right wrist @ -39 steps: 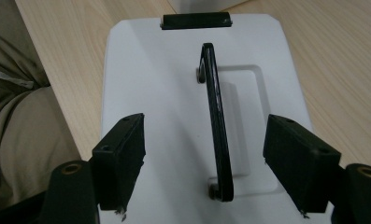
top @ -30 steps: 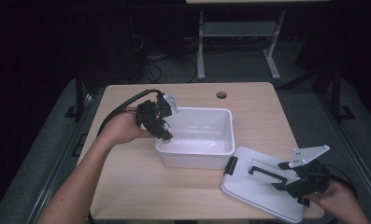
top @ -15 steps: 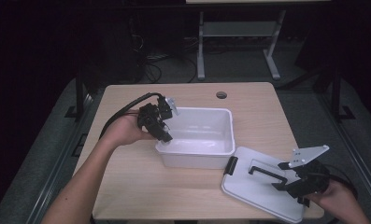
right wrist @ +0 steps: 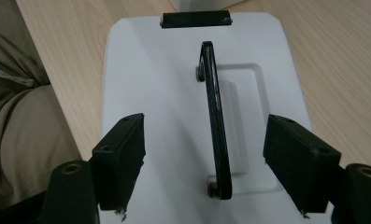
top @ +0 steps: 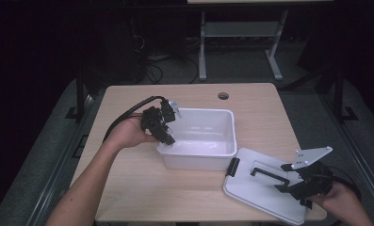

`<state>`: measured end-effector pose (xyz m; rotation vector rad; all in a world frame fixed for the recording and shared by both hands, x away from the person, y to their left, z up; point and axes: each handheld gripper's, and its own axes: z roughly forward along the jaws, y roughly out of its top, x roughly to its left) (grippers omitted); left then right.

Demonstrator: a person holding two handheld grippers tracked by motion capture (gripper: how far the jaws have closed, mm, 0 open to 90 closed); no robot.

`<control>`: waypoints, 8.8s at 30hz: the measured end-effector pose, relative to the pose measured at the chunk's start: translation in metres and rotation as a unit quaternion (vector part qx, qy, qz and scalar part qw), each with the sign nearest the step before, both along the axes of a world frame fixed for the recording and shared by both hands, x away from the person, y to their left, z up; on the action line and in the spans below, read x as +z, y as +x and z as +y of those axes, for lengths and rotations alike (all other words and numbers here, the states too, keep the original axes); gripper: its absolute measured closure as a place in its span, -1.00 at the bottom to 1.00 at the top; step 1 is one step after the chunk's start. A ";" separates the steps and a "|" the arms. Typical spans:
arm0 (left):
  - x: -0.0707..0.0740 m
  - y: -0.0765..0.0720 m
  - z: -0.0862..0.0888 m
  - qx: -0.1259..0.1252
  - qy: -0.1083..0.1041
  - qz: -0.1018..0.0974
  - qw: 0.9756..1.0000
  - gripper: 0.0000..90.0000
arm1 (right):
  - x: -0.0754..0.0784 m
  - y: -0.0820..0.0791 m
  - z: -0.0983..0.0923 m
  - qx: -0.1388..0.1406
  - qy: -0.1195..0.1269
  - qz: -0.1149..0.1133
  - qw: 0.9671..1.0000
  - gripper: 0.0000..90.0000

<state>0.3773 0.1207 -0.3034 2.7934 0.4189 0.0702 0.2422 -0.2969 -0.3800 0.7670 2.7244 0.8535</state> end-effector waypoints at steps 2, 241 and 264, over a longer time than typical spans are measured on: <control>-0.003 0.001 0.000 0.003 -0.001 0.002 1.000 0.32 | 0.000 0.000 0.000 0.000 0.000 0.000 1.000 -0.36; -0.091 -0.088 0.148 0.096 -0.083 -0.031 0.991 -0.14 | -0.016 0.034 0.032 0.040 -0.077 0.041 0.995 0.87; -0.113 -0.098 0.149 0.107 -0.114 -0.034 0.987 -0.15 | -0.014 0.033 0.022 0.044 -0.069 0.047 0.996 0.88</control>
